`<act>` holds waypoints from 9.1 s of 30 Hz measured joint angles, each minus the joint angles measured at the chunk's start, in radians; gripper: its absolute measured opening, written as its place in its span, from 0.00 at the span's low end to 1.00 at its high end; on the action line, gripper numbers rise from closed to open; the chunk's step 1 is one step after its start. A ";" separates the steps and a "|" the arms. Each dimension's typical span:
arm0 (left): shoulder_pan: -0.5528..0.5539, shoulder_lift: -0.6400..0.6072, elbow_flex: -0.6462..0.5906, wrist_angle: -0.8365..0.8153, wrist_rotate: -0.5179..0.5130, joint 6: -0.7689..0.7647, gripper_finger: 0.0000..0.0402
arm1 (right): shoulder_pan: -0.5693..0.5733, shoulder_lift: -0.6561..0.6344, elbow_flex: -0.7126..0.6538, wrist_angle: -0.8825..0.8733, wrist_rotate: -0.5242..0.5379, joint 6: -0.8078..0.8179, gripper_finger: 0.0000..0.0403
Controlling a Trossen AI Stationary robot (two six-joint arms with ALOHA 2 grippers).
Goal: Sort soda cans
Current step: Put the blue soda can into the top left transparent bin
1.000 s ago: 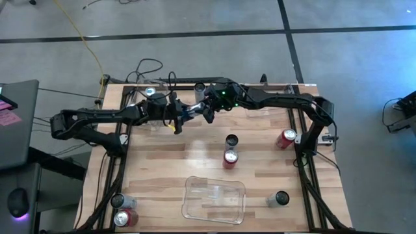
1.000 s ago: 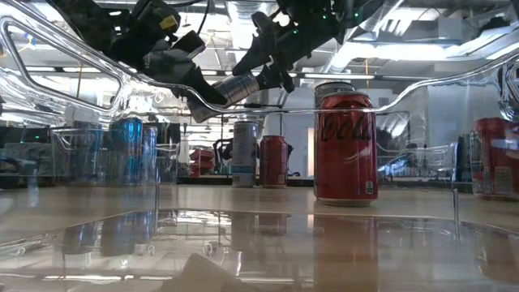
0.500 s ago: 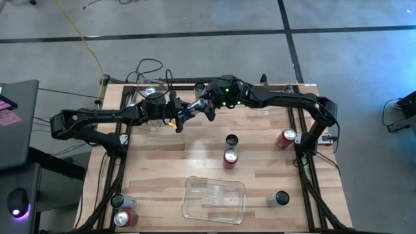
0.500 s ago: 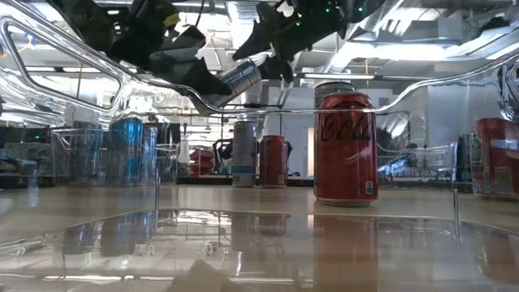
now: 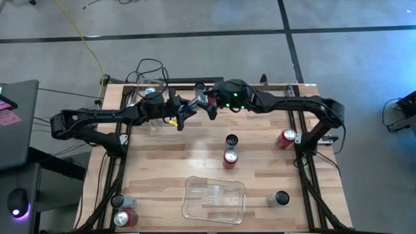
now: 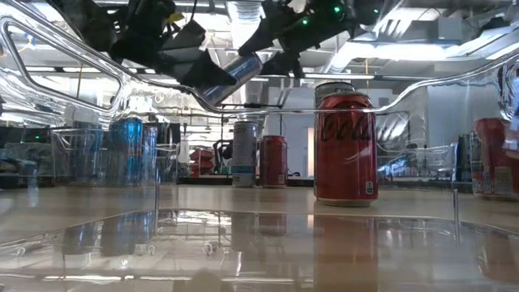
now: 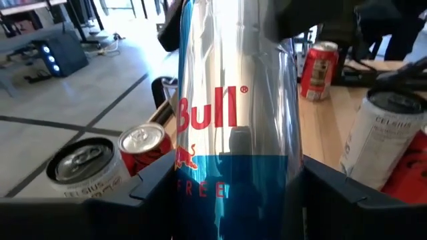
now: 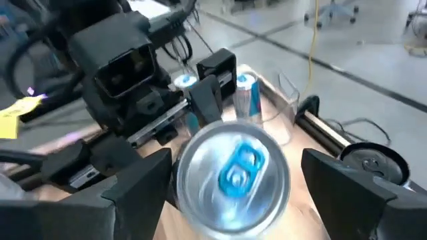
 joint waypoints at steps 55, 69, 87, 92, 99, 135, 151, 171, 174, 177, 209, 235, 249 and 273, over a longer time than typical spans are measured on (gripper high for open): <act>-0.089 -0.005 0.002 0.066 0.015 0.124 0.68 | 0.096 0.032 -0.155 0.096 0.018 -0.332 0.49; -0.089 -0.003 0.001 0.116 0.052 0.094 0.68 | 0.111 0.039 -0.155 0.110 0.013 -0.344 0.49; -0.089 0.173 0.100 0.117 0.154 0.088 0.68 | 0.119 0.039 -0.155 0.067 -0.031 -0.357 0.49; -0.089 0.167 0.111 0.100 0.157 0.098 0.68 | 0.119 0.039 -0.155 0.048 -0.033 -0.352 0.49; -0.089 0.143 0.111 0.064 0.153 0.095 0.68 | 0.119 0.039 -0.154 0.046 -0.033 -0.352 0.49; 0.024 -0.227 0.049 -0.105 -0.093 0.075 0.59 | 0.077 0.037 -0.154 0.110 0.003 -0.270 0.86; 0.279 -0.452 -0.278 0.045 -0.162 -0.033 0.59 | 0.061 0.038 -0.154 0.143 0.008 -0.247 0.85; 0.347 -0.386 -0.278 -0.012 -0.215 -0.029 0.59 | 0.063 0.038 -0.154 0.145 0.008 -0.251 0.85; 0.361 -0.389 -0.279 -0.008 -0.218 -0.029 0.59 | 0.063 0.038 -0.154 0.133 0.008 -0.251 0.85; 0.380 -0.390 -0.296 0.017 -0.217 -0.038 0.59 | 0.063 0.038 -0.154 0.125 0.008 -0.251 0.85; 0.396 -0.816 -0.343 -0.171 -0.265 0.006 0.60 | 0.062 0.038 -0.154 0.133 0.008 -0.248 0.85; 0.516 -0.753 -0.374 -0.183 -0.573 -0.145 0.60 | 0.062 0.038 -0.154 0.158 -0.013 -0.266 0.85; 0.534 -0.690 -0.372 -0.154 -0.591 -0.160 0.60 | 0.062 0.039 -0.154 0.158 -0.015 -0.270 0.85; 0.531 -0.657 -0.371 -0.221 -0.448 -0.186 0.60 | 0.053 0.039 -0.154 0.164 -0.026 -0.300 0.85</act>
